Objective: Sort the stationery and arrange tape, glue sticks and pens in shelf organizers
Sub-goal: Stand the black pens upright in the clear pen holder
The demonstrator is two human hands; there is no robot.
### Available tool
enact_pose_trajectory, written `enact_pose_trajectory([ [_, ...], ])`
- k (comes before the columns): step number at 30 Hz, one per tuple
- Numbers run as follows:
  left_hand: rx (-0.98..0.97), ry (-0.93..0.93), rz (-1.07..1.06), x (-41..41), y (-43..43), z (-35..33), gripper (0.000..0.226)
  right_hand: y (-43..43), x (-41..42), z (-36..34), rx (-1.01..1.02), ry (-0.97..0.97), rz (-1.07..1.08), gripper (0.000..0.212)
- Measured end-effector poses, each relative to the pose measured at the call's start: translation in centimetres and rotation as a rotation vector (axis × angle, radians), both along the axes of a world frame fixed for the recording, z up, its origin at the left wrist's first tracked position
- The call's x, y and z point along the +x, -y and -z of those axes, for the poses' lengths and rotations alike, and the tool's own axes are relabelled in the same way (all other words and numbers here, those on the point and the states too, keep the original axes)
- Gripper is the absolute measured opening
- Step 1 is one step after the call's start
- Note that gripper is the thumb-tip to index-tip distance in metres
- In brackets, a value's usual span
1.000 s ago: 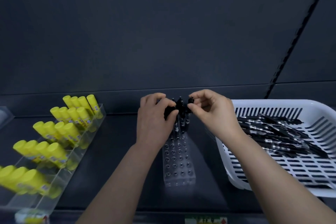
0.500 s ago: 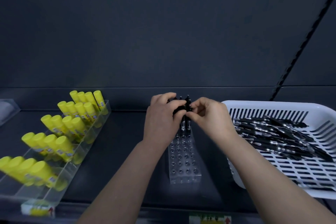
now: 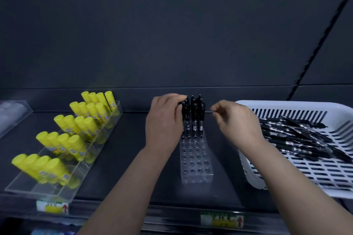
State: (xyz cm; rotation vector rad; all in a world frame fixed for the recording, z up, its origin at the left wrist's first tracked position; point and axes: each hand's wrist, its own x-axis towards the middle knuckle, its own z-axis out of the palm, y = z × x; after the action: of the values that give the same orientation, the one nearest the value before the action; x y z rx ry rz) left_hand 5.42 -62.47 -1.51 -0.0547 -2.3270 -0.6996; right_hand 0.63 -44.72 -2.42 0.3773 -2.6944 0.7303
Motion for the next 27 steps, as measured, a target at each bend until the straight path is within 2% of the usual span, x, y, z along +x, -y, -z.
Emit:
enact_pose_trajectory([
  [5, -0.043, 0.077, 0.069, -0.7, -3.6, -1.1, 0.025, -3.2, 0.7, 0.0, 0.123, 0.005, 0.028, 0.013],
  [10, -0.083, 0.060, 0.251, -1.0, -8.6, -0.3, 0.023, -9.3, 2.0, 0.4, 0.185, -0.004, 0.161, 0.015],
  [14, -0.168, 0.294, 0.353, -2.1, -12.6, 1.2, 0.022, -15.0, 3.5, 1.1, 0.221, 0.040, 0.274, 0.016],
  [18, -0.352, 0.536, 0.427, -3.1, -16.7, 2.1, 0.024, -20.1, 4.7, 1.5, 0.229, 0.074, 0.395, 0.019],
  [22, -0.473, 0.709, 0.507, -4.2, -21.0, 2.5, 0.027, -23.6, 5.0, 2.2, 0.202, 0.122, 0.469, 0.020],
  [24, -0.524, 0.707, 0.535, -4.6, -23.2, 2.9, 0.029, -24.5, 5.0, 2.6, 0.117, 0.149, 0.489, 0.020],
  [27, -0.496, 0.597, 0.529, -5.3, -25.9, 3.3, 0.027, -24.9, 5.0, 3.0, -0.012, 0.145, 0.502, 0.020],
])
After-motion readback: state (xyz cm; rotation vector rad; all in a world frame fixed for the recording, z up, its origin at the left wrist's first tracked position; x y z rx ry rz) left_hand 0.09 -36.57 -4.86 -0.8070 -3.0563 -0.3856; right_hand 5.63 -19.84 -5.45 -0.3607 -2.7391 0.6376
